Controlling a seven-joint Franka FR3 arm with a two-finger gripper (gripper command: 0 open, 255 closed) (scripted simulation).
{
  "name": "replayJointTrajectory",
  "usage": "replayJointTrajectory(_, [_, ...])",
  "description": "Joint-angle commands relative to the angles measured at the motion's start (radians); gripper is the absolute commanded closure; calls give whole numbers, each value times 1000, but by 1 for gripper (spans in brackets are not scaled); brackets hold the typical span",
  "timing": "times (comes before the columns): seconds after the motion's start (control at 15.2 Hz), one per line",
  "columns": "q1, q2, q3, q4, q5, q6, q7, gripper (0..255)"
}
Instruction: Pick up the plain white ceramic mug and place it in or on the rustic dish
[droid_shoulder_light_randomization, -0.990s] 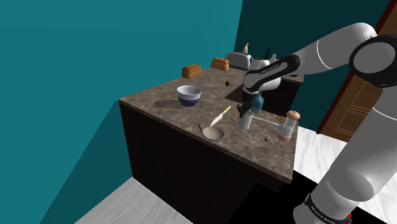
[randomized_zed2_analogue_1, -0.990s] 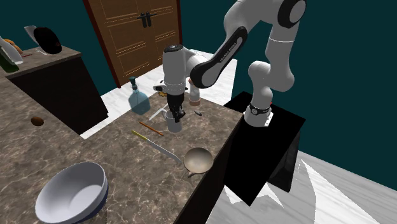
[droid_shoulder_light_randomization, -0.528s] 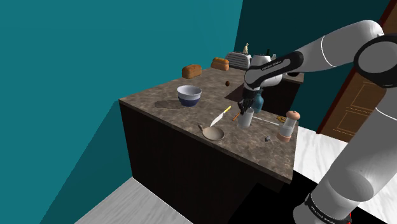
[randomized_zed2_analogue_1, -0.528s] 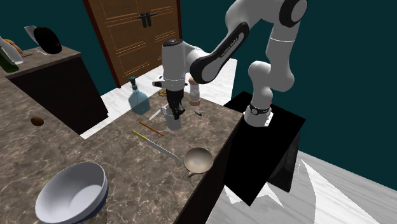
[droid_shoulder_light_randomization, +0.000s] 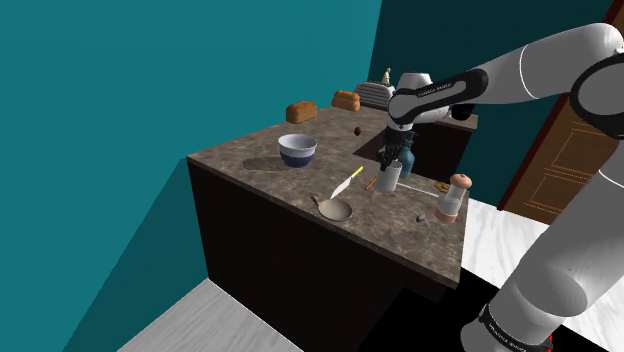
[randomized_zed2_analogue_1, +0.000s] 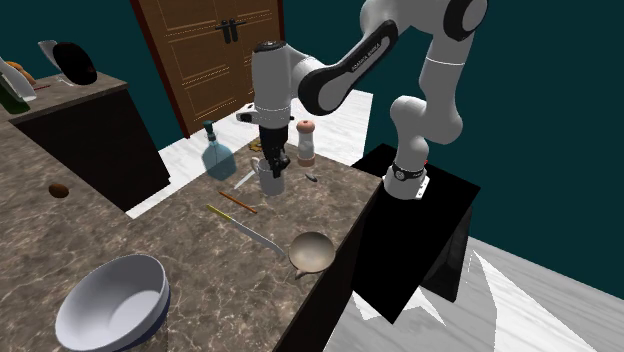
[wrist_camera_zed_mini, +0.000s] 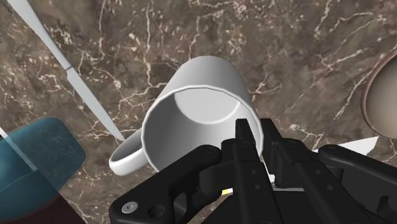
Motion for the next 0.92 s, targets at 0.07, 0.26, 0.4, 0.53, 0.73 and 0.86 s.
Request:
replayJointTrajectory(0.07, [1,-14,2,32,-3,-46,5,255])
replayJointTrajectory(0.26, [2,-26,3,60,-6,-86,7,255])
replayJointTrajectory(0.4, [2,-33,4,80,-7,-113,8,255])
replayJointTrajectory(0.53, [2,-39,4,101,-9,-139,10,255])
replayJointTrajectory(0.73, [23,-44,32,122,-10,-165,58,255])
replayJointTrajectory(0.86, [45,-42,59,137,-10,-179,106,255])
